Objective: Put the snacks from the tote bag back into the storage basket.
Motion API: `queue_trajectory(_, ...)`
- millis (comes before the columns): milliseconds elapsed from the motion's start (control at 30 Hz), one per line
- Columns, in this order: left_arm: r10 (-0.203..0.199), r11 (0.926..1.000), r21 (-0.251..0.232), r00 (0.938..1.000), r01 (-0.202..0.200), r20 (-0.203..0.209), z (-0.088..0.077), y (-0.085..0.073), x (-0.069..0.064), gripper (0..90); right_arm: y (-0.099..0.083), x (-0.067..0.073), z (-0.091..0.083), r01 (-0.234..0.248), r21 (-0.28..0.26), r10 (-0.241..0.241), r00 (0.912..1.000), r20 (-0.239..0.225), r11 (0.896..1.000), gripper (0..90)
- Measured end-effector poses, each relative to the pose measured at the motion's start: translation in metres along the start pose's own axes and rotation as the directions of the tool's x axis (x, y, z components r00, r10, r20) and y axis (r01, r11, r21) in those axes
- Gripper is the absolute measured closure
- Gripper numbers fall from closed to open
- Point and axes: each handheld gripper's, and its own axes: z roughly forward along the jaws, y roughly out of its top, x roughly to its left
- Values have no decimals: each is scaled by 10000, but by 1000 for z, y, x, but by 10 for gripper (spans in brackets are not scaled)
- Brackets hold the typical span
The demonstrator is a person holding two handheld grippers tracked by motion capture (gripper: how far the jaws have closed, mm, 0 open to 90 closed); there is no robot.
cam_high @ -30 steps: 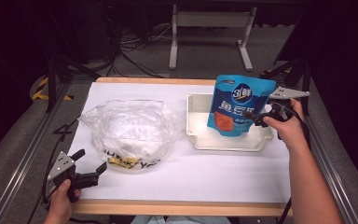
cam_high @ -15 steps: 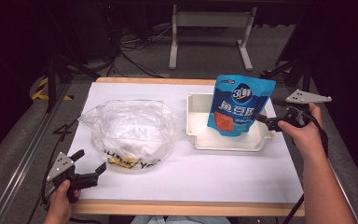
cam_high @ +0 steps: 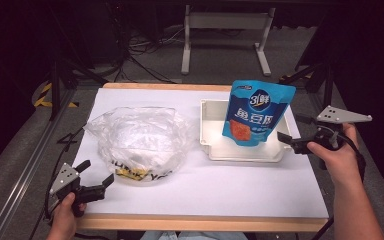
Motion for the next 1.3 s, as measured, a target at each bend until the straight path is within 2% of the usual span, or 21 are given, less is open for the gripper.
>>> queue_trajectory(200,34,10000,-27,10000,-34,36,0,1,-1,3,-1,22,-5,267,9,-266,9981,-548,9996,54)
queue_trajectory(233,34,10000,-27,10000,-34,36,0,1,-1,3,-1,22,-5,267,9,-266,9981,-548,9996,54)
queue_trajectory(267,58,10000,-27,10000,-58,38,0,1,-1,3,-3,29,-3,338,-19,-338,9963,-784,9994,53)
queue_trajectory(300,68,10000,-35,10000,-68,43,0,1,-1,3,-3,29,-3,338,-19,-338,9963,-784,9994,53)
queue_trajectory(333,102,9999,-35,9999,-102,66,0,1,-2,3,-4,34,-1,239,-158,-256,9922,-1219,9996,52)
queue_trajectory(400,117,9999,-37,9999,-117,69,0,1,-2,3,-6,40,2,199,-247,-232,9897,-1413,9995,52)
queue_trajectory(600,135,9999,-41,9999,-135,108,-1,1,-2,3,-16,53,14,334,-160,-356,9845,-1715,9993,50)
queue_trajectory(767,155,9999,-49,9998,-155,114,-1,1,-2,3,-30,64,31,462,-32,-459,9803,-1922,9989,49)
queue_trajectory(967,165,9999,-38,9998,-164,140,-1,1,-3,3,-47,75,49,295,-347,-369,9713,-2352,9990,49)
queue_trajectory(1100,162,9999,-36,9998,-161,153,0,1,-3,3,-58,80,60,160,-523,-283,9697,-2426,9985,49)
queue_trajectory(1300,204,9997,-98,9996,-202,177,-1,1,-3,3,-72,86,76,157,-359,-239,9702,-2413,9992,49)
